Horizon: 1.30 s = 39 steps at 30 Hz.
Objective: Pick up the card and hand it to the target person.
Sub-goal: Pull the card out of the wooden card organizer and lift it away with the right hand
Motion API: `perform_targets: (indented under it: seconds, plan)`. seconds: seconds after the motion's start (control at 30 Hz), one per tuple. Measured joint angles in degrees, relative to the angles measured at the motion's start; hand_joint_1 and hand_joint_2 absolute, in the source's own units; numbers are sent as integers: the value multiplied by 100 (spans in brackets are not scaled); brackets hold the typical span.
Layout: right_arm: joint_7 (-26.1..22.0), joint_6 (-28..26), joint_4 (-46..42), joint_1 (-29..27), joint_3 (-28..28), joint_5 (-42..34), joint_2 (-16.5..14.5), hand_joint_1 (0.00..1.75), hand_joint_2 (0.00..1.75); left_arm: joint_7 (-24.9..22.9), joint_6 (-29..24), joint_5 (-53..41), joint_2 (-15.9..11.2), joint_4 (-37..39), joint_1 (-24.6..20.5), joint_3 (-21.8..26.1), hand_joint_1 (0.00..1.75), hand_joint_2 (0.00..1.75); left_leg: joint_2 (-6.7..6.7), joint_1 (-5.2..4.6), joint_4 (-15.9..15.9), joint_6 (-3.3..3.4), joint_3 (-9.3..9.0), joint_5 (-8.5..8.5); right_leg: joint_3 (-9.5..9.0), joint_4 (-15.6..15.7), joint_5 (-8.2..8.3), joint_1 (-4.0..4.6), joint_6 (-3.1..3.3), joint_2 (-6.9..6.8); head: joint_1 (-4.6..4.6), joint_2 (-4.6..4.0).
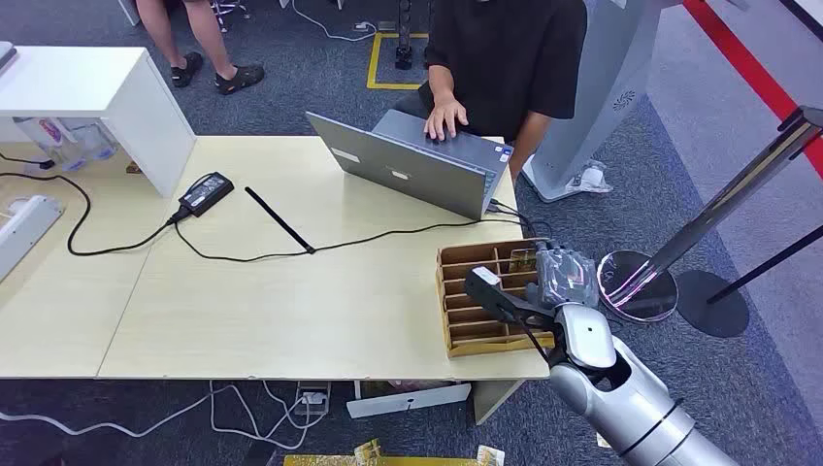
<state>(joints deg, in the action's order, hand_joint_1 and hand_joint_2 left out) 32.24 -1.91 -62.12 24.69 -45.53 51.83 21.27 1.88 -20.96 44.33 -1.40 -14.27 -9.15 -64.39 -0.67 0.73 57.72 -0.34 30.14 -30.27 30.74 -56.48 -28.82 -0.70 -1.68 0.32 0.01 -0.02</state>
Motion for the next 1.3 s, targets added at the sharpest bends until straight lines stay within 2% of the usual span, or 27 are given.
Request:
perform_targets:
  seconds: [0.17, 0.4, 0.47, 1.3]
  plan:
    - [9, -24, 17, 0, 0, 34, 0, 68, 175, -2, 0, -3, 0, 0, -9, 0, 0, 0, 0, 0, 0, 0, 0, 0, 0, 0, 0, 0, 0, 0, 0, 1]
    - [53, -111, 88, 0, 5, 114, 0, 127, 175, -17, -4, -26, 0, 0, -18, 0, 0, 0, 0, 0, 1, 0, 0, 0, 0, 0, 0, 0, 0, 0, -1, 0]
    - [60, -155, 103, 1, 12, 147, 0, 136, 175, -17, -7, -33, 0, 0, -19, 0, 0, 0, 0, 0, 1, 0, 0, 0, 0, 0, 0, 0, 0, 0, 0, 0]
    - [108, -314, 221, -3, 50, 194, -4, 141, 175, -19, 5, -65, 0, 0, -23, 0, 0, 0, 0, 0, 1, 0, -1, 0, 0, 0, 0, 0, 0, 0, 1, 1]
